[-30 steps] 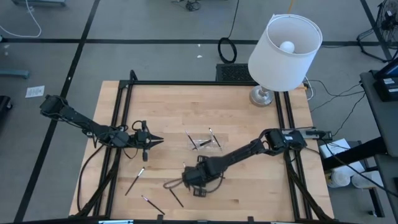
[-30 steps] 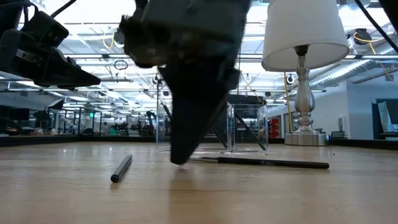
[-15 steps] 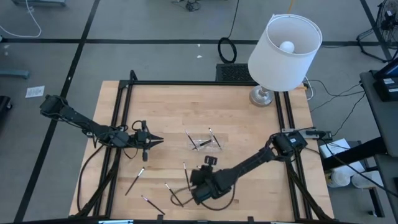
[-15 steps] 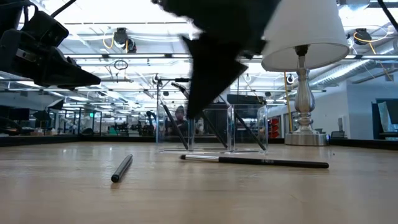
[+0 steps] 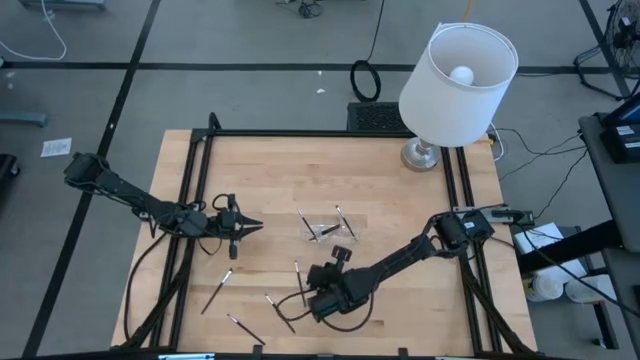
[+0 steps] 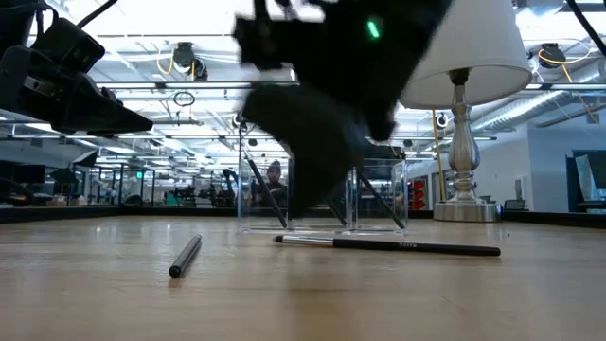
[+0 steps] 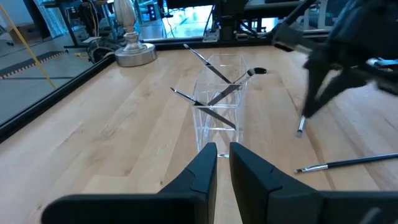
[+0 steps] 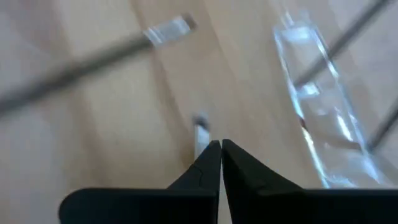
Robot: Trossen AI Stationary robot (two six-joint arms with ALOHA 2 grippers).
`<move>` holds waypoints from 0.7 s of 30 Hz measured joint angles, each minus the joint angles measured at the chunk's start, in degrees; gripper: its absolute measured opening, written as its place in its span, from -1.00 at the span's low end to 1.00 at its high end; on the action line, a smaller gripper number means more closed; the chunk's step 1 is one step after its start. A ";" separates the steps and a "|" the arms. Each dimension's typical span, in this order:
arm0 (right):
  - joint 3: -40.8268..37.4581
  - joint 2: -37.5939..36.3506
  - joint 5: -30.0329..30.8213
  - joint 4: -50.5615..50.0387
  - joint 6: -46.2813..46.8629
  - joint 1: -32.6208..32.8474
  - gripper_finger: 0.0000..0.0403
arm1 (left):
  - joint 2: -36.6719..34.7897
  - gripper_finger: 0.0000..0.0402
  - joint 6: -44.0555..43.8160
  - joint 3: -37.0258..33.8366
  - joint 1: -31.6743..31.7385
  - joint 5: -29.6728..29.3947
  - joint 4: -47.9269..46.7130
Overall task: Pick & Place Makeup Supplies
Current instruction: Put the makeup brush into the transparent organizer
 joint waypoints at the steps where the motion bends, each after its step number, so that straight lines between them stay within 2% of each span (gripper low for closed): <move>1: -1.07 0.00 -0.15 0.62 0.25 -0.22 -0.98 | 0.01 -0.75 -0.02 0.00 -0.02 0.00 0.01; 9: -8.50 -0.42 -1.69 11.42 -0.46 -1.27 -1.00 | 0.01 -0.75 -0.01 0.00 -0.02 0.02 0.02; 21: -9.33 -0.29 -3.04 15.13 -1.97 0.16 -1.00 | 0.00 -0.75 -0.05 0.00 0.00 0.02 0.00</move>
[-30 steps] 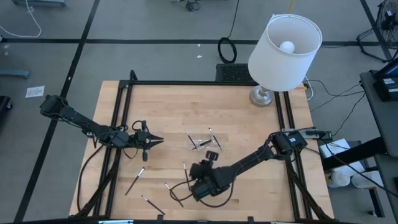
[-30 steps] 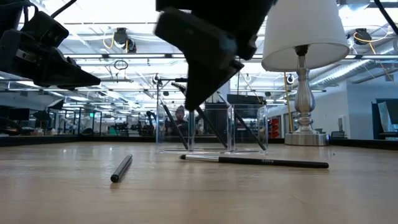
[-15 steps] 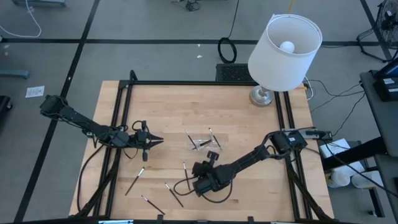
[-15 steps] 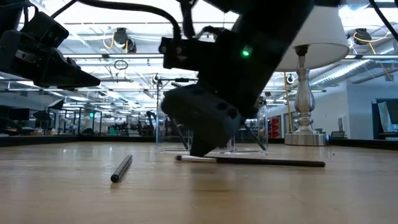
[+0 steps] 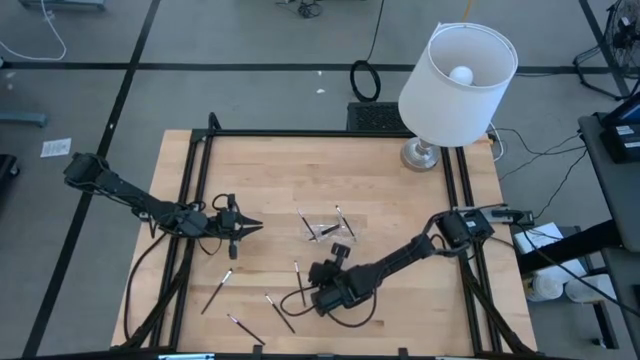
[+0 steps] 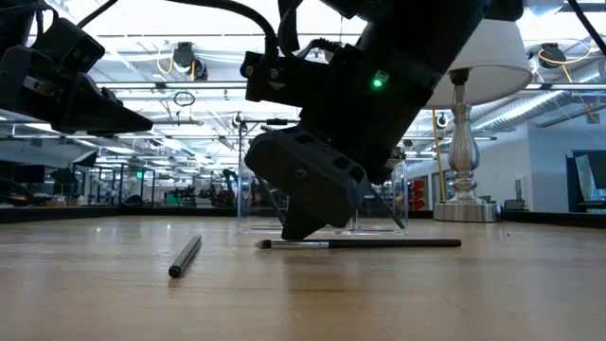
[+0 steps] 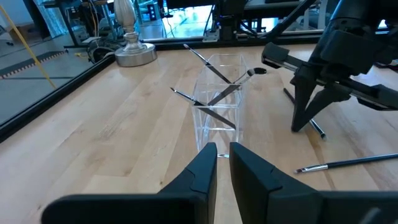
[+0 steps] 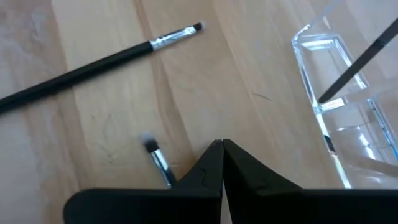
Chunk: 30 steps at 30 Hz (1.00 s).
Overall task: Pick & Place Makeup Supplies
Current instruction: Put the makeup brush into the transparent organizer
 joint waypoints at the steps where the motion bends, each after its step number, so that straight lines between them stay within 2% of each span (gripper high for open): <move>1: 0.00 0.03 -0.02 0.15 0.00 0.19 -1.00 | 0.02 -0.75 -0.06 0.00 -0.02 0.02 0.00; 8: 0.00 0.08 -0.78 0.82 -0.46 0.66 -1.00 | 0.00 -0.75 -0.08 0.00 -0.02 0.02 0.02; 15: -0.22 -1.24 -0.62 3.61 -6.59 0.91 -0.99 | 0.00 -0.75 -0.08 0.00 -0.01 0.01 0.00; 19: -0.26 -4.21 -2.85 8.47 -10.63 1.53 -0.90 | 0.00 -0.75 -0.10 0.00 -0.02 0.00 0.02; 24: -0.08 -5.83 -4.42 12.74 -16.24 1.54 -0.69 | 0.02 -0.75 -0.10 0.00 0.00 0.00 0.00; 26: -0.21 -5.56 -7.23 12.34 -19.15 1.50 -0.59 | 0.00 -0.75 -0.17 0.00 0.00 0.02 0.00; 30: -0.07 -5.88 -17.06 5.97 -22.30 1.07 -0.42 | 0.01 -0.75 -0.25 0.00 -0.02 0.04 0.00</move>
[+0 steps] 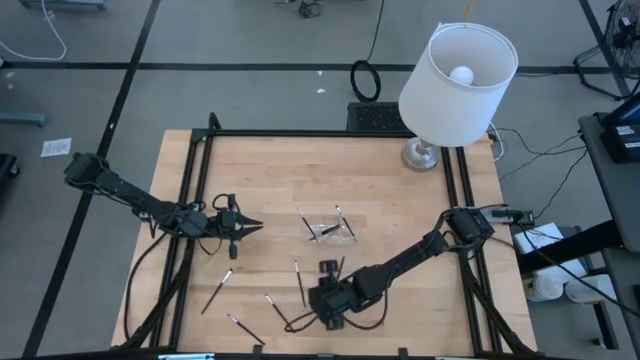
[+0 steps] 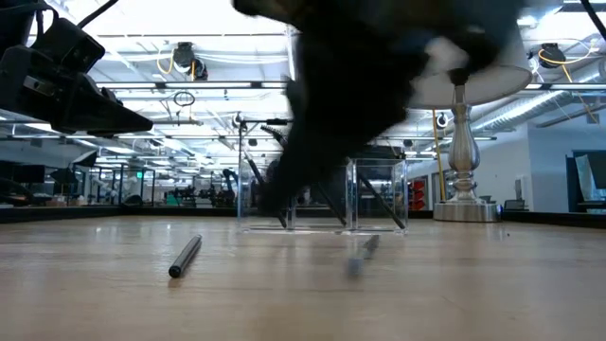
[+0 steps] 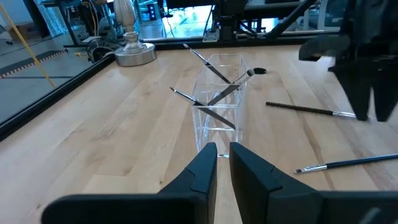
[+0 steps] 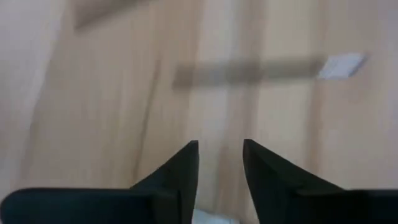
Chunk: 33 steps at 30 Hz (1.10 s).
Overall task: Pick & Place Makeup Supplies
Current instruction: Put the makeup brush into the transparent organizer
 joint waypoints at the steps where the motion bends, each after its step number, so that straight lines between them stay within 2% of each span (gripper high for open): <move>1: -0.02 -0.34 -2.06 -3.44 -0.52 -0.06 -0.40 | 0.01 -0.75 0.00 0.01 0.02 0.00 -0.01; 6: 0.21 -5.07 -0.88 -18.69 4.09 0.99 -0.41 | 0.01 -0.75 0.05 0.00 0.00 -0.02 -0.02; 12: 0.87 -11.98 5.35 -27.96 12.73 5.16 -0.64 | -0.01 -0.75 0.05 0.00 0.02 -0.04 -0.05; 15: 0.93 -13.14 4.86 -31.89 20.82 6.59 -0.77 | -0.01 -0.75 -0.60 0.00 0.00 -0.02 -0.07; 19: -1.50 -11.05 -3.56 -25.64 22.67 7.80 -0.96 | 0.00 -0.75 -1.18 0.00 0.00 -0.02 -0.06; 21: -2.88 -9.52 -5.16 -21.46 21.84 7.87 -0.98 | 0.00 -0.75 -1.25 0.00 0.01 -0.01 -0.06; 25: -5.21 -6.48 -6.98 -15.57 20.87 7.44 -0.98 | 0.00 -0.75 -1.26 0.00 0.01 0.00 -0.04; 33: -5.25 -2.80 -7.82 -13.31 17.66 5.64 -1.00 | -0.01 -0.75 -0.43 0.00 0.01 -0.02 -0.01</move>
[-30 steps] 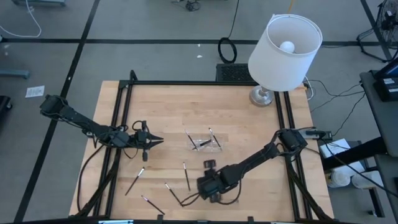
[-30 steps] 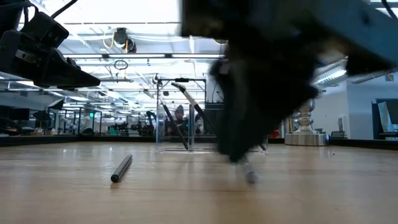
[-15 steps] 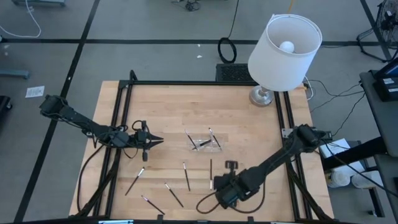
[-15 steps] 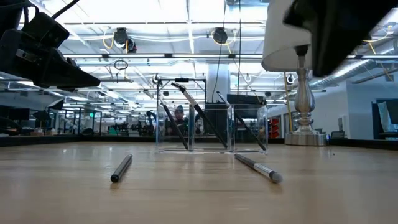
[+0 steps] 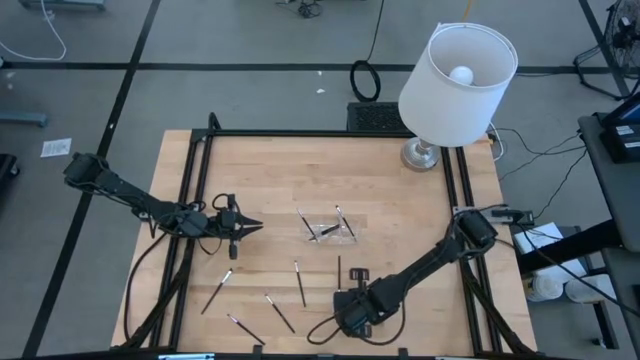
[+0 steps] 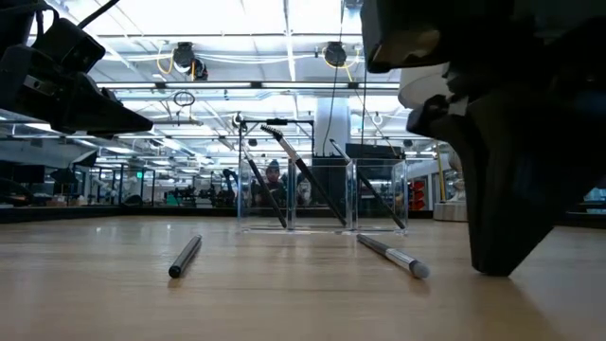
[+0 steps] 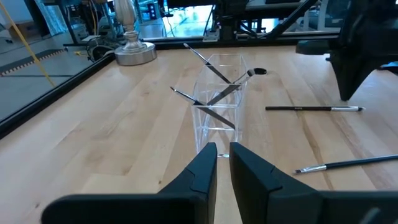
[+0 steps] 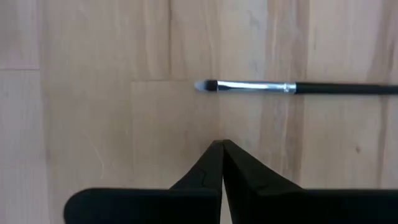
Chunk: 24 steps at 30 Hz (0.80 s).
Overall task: Pick & Place Makeup Supplies
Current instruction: Put the makeup brush into the transparent organizer
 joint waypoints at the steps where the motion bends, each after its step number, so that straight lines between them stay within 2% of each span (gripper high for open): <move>1: 0.00 0.09 -0.36 0.60 -0.79 -0.18 -1.00 | 0.01 -0.75 0.01 0.00 0.00 -0.01 0.03; 16: -0.11 0.52 0.72 7.86 -6.24 -1.00 -1.00 | 0.02 -0.75 -0.03 0.00 -0.01 -0.02 0.01; 24: -0.11 0.54 1.14 8.53 -6.58 -1.00 -1.00 | 0.02 -0.75 -0.07 0.00 0.01 -0.02 0.01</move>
